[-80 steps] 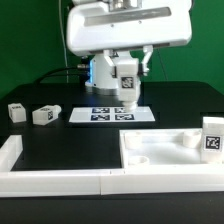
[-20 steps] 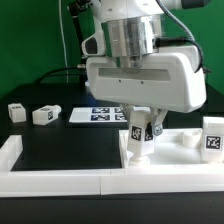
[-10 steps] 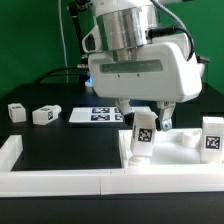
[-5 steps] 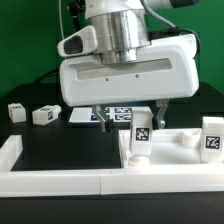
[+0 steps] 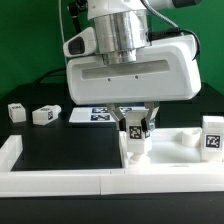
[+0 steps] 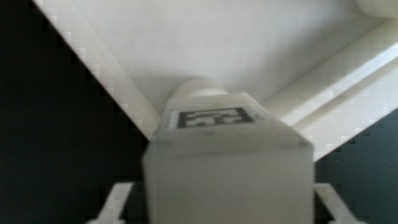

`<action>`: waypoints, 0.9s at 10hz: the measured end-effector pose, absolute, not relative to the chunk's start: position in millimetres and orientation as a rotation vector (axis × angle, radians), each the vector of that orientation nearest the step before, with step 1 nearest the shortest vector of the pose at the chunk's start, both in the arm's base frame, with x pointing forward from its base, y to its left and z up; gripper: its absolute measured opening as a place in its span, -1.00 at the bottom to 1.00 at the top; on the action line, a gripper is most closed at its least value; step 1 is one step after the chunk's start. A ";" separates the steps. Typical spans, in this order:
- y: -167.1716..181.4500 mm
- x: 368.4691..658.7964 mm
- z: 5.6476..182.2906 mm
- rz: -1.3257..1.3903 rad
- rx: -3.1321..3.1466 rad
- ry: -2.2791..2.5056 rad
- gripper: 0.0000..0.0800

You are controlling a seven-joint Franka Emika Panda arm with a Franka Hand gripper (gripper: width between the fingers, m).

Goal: Assemble square table

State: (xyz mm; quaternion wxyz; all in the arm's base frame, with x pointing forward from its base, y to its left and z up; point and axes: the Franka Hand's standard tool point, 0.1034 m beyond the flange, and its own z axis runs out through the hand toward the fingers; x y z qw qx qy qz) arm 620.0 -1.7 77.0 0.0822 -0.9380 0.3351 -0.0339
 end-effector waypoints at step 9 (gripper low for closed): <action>-5.6 622.6 73.1 0.154 -1.765 2.283 -0.27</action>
Offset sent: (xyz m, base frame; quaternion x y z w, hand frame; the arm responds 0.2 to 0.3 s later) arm 0.0230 -0.0075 -0.0136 0.0229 -0.0267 0.3482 0.9368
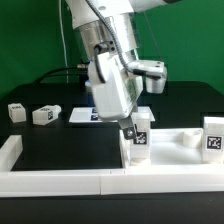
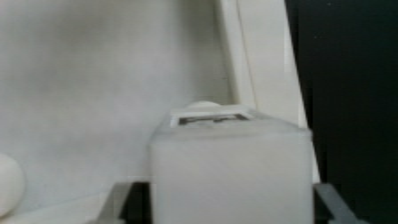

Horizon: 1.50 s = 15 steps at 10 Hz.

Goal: Assemble square table

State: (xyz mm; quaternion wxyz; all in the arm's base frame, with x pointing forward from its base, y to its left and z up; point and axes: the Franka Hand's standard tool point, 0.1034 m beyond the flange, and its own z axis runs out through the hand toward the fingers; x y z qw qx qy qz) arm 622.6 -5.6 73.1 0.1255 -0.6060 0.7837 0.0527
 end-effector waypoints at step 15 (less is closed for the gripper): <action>5.9 626.7 84.4 -0.034 -2.866 0.861 0.34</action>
Offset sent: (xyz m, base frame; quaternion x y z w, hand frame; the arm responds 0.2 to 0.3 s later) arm 0.0070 0.0267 0.0212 -0.0565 0.0436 -0.4502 0.8901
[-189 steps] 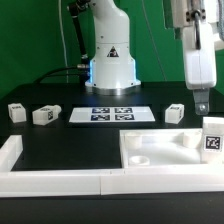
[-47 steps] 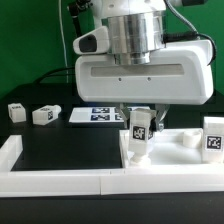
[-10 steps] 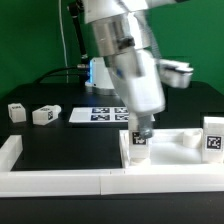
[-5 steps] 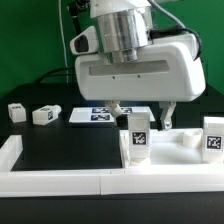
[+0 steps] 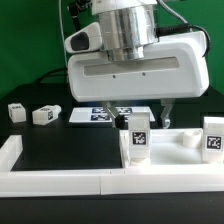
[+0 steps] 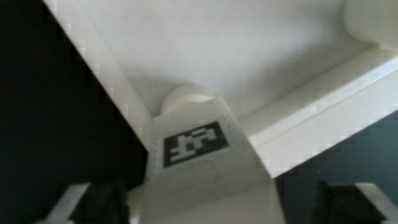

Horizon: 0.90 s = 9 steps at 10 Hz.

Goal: Assemble square table

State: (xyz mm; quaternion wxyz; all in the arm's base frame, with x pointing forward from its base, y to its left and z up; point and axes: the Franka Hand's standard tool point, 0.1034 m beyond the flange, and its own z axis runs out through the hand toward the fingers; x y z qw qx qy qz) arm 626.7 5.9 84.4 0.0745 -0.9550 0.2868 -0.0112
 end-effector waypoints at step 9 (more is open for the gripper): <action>5.5 623.9 80.2 0.146 -1.928 2.138 -0.26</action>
Offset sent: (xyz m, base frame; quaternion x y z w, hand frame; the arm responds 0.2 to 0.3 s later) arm 0.0000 -0.0012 -0.0109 -0.0130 0.0140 0.3279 0.9445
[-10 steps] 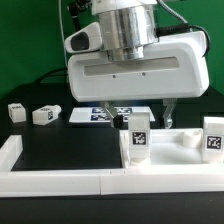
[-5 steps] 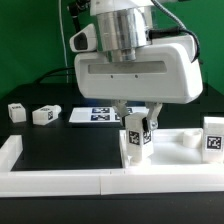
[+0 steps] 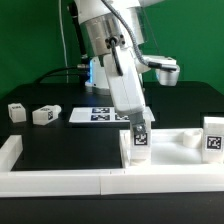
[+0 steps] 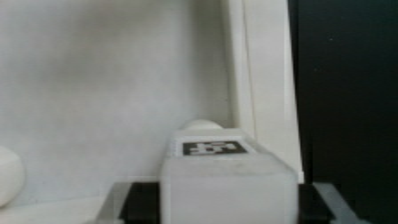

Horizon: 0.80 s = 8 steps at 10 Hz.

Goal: Assemble square table

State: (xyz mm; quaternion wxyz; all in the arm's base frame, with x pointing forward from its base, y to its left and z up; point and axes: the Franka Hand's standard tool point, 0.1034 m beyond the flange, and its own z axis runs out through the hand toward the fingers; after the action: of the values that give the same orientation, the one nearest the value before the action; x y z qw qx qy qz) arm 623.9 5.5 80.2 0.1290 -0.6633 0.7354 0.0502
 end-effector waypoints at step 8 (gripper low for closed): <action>6.0 622.7 79.7 0.005 -2.631 1.259 0.62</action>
Offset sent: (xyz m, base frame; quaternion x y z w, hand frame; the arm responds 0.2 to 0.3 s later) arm 0.0082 0.0068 0.0019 0.0007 -0.0112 -0.4915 0.8708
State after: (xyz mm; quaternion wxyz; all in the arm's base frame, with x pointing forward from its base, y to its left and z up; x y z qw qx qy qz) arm 622.7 6.0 79.7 0.1122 -0.8964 0.4288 0.0017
